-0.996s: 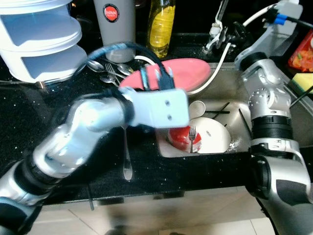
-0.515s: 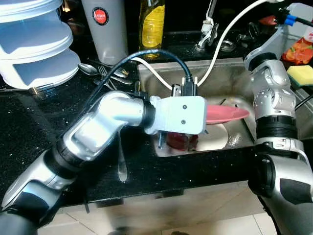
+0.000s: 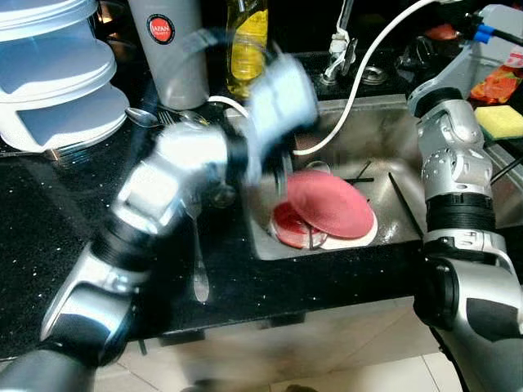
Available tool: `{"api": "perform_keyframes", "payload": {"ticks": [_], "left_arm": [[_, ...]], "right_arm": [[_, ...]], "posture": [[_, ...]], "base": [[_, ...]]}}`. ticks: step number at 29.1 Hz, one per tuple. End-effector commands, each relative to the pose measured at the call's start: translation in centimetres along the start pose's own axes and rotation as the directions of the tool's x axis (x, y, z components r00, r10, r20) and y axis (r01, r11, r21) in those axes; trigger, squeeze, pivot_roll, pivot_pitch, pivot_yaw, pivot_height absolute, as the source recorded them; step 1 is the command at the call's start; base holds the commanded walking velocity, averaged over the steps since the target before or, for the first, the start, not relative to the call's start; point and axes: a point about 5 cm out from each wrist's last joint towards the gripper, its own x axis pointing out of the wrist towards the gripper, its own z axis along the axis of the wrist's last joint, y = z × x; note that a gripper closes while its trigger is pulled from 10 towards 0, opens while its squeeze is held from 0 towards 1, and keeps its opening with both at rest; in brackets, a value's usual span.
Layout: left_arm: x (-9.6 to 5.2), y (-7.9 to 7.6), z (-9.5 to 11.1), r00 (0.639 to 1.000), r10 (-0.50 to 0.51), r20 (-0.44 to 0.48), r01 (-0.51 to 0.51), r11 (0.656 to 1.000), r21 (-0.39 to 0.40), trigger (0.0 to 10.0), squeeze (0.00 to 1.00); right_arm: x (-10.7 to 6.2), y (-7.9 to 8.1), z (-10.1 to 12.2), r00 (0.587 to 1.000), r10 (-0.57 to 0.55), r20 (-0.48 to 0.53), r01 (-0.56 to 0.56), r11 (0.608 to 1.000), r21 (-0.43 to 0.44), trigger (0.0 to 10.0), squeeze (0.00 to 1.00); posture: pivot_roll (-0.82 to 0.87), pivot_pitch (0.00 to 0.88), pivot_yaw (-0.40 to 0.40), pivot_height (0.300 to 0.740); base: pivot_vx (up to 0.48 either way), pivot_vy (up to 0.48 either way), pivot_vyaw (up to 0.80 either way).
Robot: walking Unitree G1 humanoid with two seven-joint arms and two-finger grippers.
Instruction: Kitchen organization
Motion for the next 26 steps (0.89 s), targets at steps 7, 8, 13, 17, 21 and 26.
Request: {"api": "perform_keyframes", "payload": {"ticks": [7,8,13,17,21,26], "left_arm": [[-5.0,3.1,-2.4,0.829,0.526,-0.19,-0.548,0.833,-0.084,10.0,0.0],[-6.2,2.5,-3.4,0.762,0.579,-0.289,-0.621,0.78,-0.076,10.0,0.0],[-9.9,-1.6,-4.3,0.639,0.625,-0.447,-0.679,0.732,0.052,10.0,0.0],[-11.3,-3.1,-3.8,0.614,0.641,-0.46,-0.685,0.723,0.093,10.0,0.0],[-14.3,-3.1,-3.9,0.486,0.716,-0.501,-0.73,0.648,0.217,10.0,0.0],[-15.2,-3.2,-3.9,0.438,0.717,-0.542,-0.737,0.632,0.24,10.0,0.0]], "right_arm": [[-0.7,2.7,-0.8,0.983,0.18,-0.045,-0.181,0.983,-0.023,10.0,0.0],[-0.9,2.9,-0.9,0.977,0.209,-0.053,-0.21,0.978,-0.019,10.0,0.0],[-1.6,3.2,-1.7,0.946,0.305,-0.111,-0.311,0.95,-0.038,10.0,0.0],[-2.3,3.5,-2.2,0.908,0.389,-0.158,-0.403,0.912,-0.074,10.0,0.0],[-4.3,5.9,-3.4,0.773,0.586,-0.244,-0.607,0.795,-0.013,10.0,0.0],[-6.5,9.2,-4.8,0.628,0.727,-0.279,-0.745,0.665,0.055,10.0,0.0]], "posture": [[0.13,0.004,0.016,0.74],[0.15,0.01,0.009,0.74],[0.2,0.021,-0.009,0.74],[0.22,0.025,-0.018,0.74],[0.23,0.026,-0.034,0.74],[0.22,0.023,-0.024,0.74]], "base": [[0.0,0.0,0.0],[0.0,0.0,0.0],[0.0,0.0,0.0],[0.0,0.0,0.0],[0.0,0.0,0.0],[0.0,0.0,0.0]]}}
